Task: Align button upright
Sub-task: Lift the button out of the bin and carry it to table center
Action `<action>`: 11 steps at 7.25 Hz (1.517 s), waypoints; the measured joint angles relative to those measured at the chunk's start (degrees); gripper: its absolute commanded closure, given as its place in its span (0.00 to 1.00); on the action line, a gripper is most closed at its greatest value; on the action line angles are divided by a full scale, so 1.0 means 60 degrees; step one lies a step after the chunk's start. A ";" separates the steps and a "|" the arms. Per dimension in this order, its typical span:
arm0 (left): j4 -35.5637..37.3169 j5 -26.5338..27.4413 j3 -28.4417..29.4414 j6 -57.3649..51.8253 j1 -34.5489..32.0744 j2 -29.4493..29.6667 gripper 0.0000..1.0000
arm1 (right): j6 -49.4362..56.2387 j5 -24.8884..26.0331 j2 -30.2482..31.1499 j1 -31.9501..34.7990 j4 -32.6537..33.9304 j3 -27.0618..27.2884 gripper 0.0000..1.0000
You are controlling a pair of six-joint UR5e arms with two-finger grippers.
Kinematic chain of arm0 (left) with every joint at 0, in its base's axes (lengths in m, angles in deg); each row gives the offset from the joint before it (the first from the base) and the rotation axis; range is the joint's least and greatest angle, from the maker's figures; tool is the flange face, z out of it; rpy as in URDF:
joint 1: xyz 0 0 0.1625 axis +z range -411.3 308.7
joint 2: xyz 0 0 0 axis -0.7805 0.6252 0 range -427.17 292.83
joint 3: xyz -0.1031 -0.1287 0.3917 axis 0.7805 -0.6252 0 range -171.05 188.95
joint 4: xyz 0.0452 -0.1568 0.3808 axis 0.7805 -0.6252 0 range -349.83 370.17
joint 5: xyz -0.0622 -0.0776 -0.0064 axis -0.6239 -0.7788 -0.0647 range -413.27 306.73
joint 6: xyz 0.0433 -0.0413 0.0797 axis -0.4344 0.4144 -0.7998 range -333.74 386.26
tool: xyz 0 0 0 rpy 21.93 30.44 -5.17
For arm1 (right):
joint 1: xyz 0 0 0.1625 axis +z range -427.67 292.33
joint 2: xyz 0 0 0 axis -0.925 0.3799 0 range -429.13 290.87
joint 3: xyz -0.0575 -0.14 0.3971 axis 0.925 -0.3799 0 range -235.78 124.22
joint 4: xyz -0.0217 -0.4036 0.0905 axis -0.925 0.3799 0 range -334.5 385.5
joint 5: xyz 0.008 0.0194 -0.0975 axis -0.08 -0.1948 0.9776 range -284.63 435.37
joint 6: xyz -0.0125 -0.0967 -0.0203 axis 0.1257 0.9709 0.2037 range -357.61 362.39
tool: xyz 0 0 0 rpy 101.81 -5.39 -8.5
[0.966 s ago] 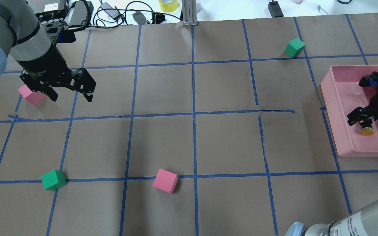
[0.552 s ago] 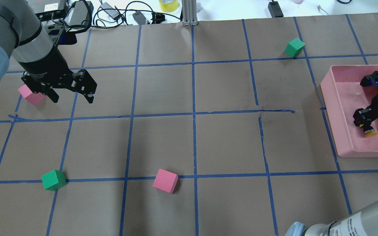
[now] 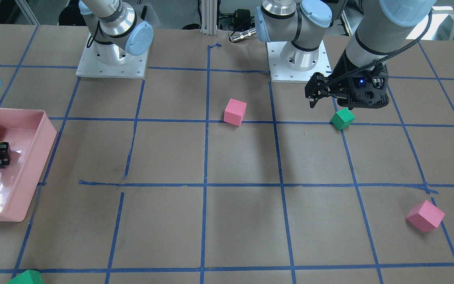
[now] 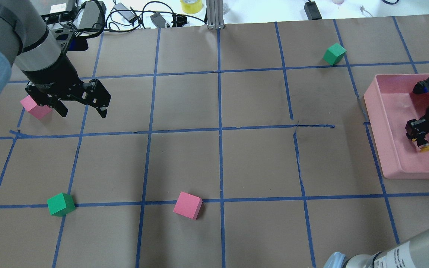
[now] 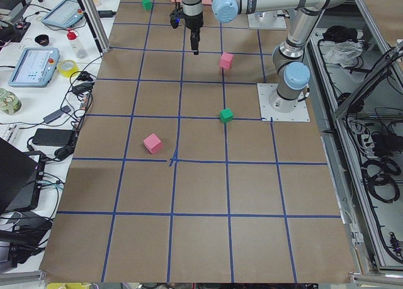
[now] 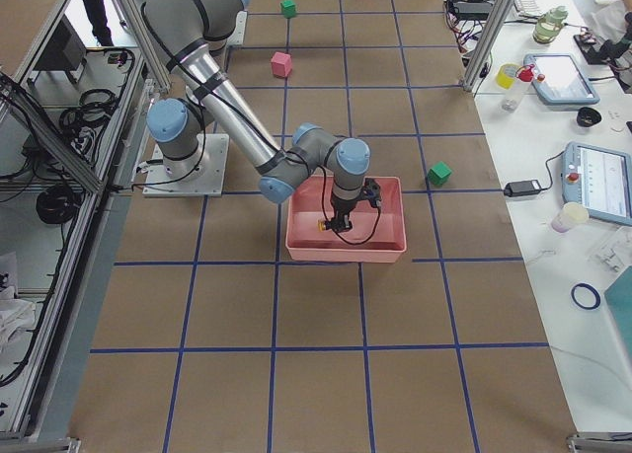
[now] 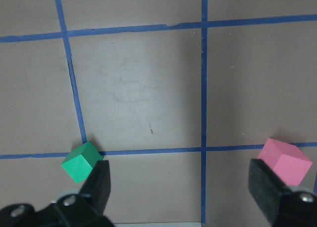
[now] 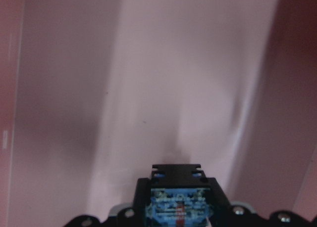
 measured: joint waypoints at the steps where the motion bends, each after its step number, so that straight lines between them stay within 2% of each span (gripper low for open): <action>1: -0.0001 -0.0032 0.0004 -0.0001 -0.0018 -0.0027 0.00 | -0.0011 0.0003 0.0156 0.0043 -0.0416 -0.0294 1.00; 4: -0.0055 -0.0073 0.0015 -0.0002 -0.0075 -0.0128 0.00 | -0.0237 0.0190 0.0755 0.0802 -0.2634 -0.2051 1.00; 6: -0.0061 -0.0043 0.0021 -0.0002 -0.0080 -0.0135 0.00 | -0.1166 0.0262 0.1042 0.1953 -0.3933 -0.3144 1.00; 8: -0.0069 -0.0002 0.0033 -0.0006 -0.0079 -0.0135 0.00 | -0.3399 0.0088 0.1099 0.3984 -0.4267 -0.3533 1.00; 11: -0.0097 0.0005 0.0086 -0.0003 -0.0072 -0.0155 0.00 | -0.8227 -0.0659 0.0427 0.7111 -0.3872 -0.3577 1.00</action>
